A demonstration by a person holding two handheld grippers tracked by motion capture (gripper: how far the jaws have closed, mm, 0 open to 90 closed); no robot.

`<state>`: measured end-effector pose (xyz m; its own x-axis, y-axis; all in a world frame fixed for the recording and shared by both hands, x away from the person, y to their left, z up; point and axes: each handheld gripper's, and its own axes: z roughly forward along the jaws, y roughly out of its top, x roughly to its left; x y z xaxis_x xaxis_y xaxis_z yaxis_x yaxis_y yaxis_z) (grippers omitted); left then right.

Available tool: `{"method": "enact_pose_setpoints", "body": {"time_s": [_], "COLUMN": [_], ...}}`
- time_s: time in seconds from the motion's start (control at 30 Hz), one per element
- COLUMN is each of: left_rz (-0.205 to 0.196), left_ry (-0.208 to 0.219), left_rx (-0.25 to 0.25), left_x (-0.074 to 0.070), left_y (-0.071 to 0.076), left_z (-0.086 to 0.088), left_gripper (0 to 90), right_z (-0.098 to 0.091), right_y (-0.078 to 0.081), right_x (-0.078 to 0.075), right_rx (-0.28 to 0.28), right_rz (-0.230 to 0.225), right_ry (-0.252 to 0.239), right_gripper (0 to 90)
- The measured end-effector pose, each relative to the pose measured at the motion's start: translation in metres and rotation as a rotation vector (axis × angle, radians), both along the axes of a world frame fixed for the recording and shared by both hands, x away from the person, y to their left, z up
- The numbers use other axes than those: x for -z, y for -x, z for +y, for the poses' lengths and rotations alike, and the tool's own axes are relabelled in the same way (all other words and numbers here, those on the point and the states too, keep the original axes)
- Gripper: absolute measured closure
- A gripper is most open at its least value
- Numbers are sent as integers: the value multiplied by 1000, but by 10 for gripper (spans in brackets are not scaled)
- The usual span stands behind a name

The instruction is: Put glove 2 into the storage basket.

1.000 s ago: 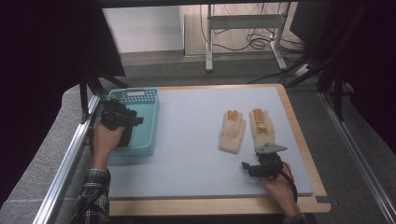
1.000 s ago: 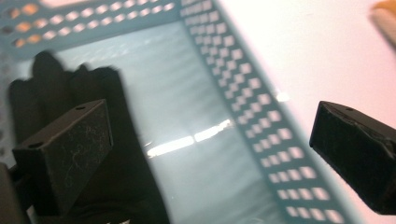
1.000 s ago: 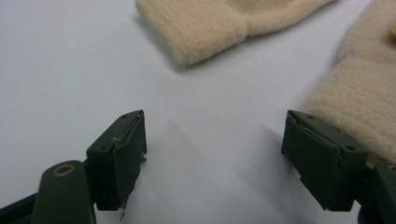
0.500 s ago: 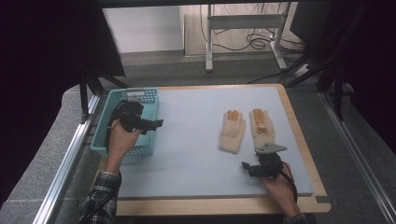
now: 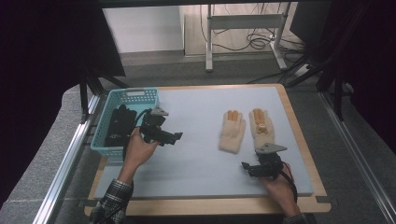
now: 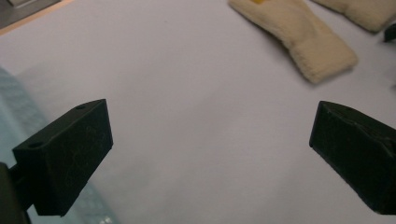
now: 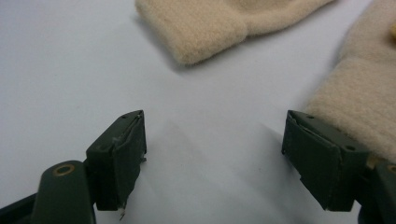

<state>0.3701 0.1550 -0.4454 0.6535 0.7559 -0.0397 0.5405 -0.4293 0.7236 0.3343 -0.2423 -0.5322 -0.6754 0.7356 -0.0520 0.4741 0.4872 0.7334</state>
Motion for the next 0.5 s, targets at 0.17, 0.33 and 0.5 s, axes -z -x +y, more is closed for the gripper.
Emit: {"method": "enact_pose_setpoints", "body": {"time_s": [0.17,0.33,0.5], "left_rz": [-5,-10,2], "left_ry": [-22,-19,-27], "left_rx": [44,65,84], "left_x": [11,19,43], "left_y": [13,23,39], "left_z": [-17,-24,-30], "left_gripper": [2,2,2], "right_z": [0,0,0], "right_y": [0,0,0], "right_x": [0,0,0], "right_rx": [0,0,0], "right_rz": [1,0,0], "right_ry": [0,1,0], "right_gripper": [213,214,213]}}
